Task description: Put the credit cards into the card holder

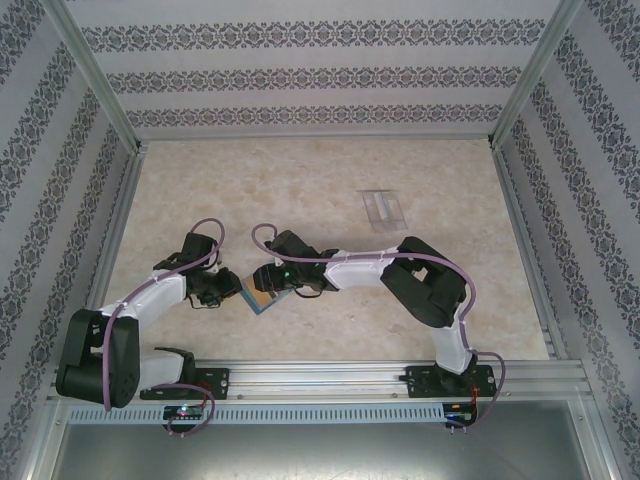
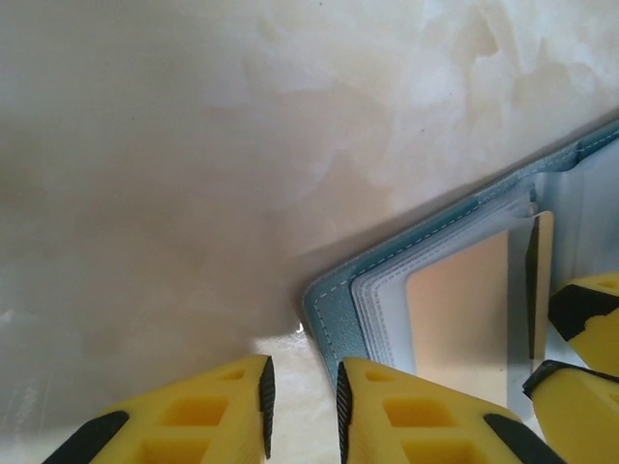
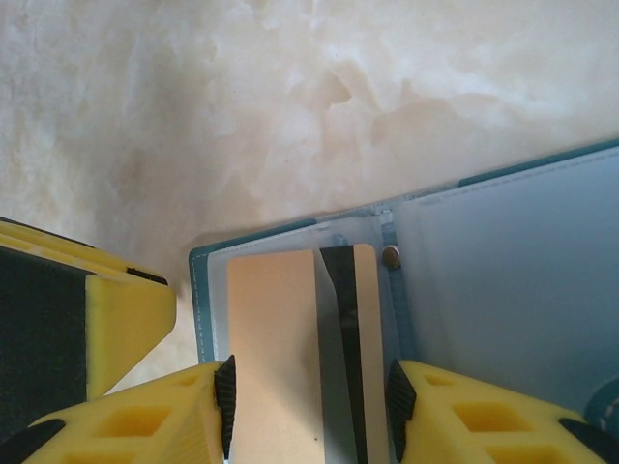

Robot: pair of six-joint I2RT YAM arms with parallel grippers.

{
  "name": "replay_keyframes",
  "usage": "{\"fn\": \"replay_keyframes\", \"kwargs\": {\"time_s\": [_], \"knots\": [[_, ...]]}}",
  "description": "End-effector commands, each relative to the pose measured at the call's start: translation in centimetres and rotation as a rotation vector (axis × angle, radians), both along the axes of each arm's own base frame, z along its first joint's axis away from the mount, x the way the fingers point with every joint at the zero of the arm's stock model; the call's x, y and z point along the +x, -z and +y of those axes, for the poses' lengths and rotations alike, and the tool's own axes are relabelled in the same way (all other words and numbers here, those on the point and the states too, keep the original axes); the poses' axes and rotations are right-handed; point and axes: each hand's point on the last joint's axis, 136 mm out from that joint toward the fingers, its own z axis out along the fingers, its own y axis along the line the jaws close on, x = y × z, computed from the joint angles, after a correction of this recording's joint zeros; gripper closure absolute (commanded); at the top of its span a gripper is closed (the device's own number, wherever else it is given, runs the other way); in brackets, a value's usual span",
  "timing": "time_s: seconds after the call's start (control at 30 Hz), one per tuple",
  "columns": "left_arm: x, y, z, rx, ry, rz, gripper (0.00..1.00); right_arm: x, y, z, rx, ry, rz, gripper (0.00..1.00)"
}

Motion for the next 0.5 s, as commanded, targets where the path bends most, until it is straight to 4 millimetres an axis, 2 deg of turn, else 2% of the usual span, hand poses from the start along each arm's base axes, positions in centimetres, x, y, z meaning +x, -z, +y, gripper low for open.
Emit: {"fn": "replay_keyframes", "kwargs": {"time_s": [0.0, 0.3, 0.47], "knots": [[0.5, 0.0, -0.2, -0.018, -0.001, -0.016, 0.73, -0.3, 0.4, 0.2, -0.039, -0.020, -0.026, 0.51], [0.6, 1.1, -0.4, -0.026, 0.002, 0.009, 0.76, -1.7, 0.1, 1.6, -0.034, -0.079, -0.053, 0.55], [1.0, 0.7, -0.8, -0.052, 0.001, -0.001, 0.77, -2.4, 0.1, 2.1, -0.034, -0.099, -0.056, 0.60]]}}
